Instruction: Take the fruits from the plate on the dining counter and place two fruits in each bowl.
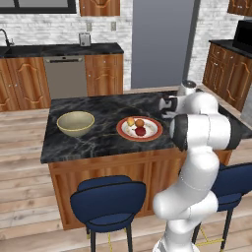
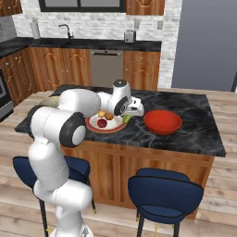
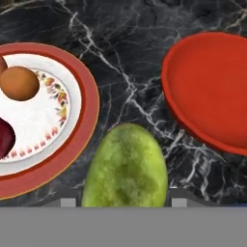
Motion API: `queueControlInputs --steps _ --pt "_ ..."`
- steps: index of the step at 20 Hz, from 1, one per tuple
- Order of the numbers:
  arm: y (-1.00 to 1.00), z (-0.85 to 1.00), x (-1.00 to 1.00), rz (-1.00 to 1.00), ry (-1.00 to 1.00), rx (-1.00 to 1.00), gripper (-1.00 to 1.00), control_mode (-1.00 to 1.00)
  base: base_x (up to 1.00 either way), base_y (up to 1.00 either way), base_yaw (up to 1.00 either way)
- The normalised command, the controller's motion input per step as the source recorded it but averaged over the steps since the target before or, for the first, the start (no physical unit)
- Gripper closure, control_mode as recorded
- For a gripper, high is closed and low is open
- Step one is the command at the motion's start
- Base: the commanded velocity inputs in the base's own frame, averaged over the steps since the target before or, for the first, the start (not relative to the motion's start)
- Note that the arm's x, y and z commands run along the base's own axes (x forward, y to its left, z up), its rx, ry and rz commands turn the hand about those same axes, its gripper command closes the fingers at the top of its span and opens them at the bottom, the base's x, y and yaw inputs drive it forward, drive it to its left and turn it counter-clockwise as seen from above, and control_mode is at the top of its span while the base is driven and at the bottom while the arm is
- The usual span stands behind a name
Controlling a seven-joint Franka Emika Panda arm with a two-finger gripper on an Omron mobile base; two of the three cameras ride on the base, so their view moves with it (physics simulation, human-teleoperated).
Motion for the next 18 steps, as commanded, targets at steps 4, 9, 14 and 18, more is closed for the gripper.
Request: queueControlInputs --steps 4,9,14,18 --pt "-0.73 0.18 0.0 -0.21 0.11 0.0 1.0 -1.0 0.0 0.0 0.0" --pt "-0.85 0.0 0.23 -0.17 0.02 0.05 1.0 -1.0 0.0 0.0 0.0" --pt "-0.57 -0.02 0.33 -0.06 0.01 0.12 1.0 -1.0 0.0 0.0 0.0" --pt "-0.49 -0.28 0.26 -0.02 0.02 0.04 1.0 -1.0 0.0 0.0 0.0"
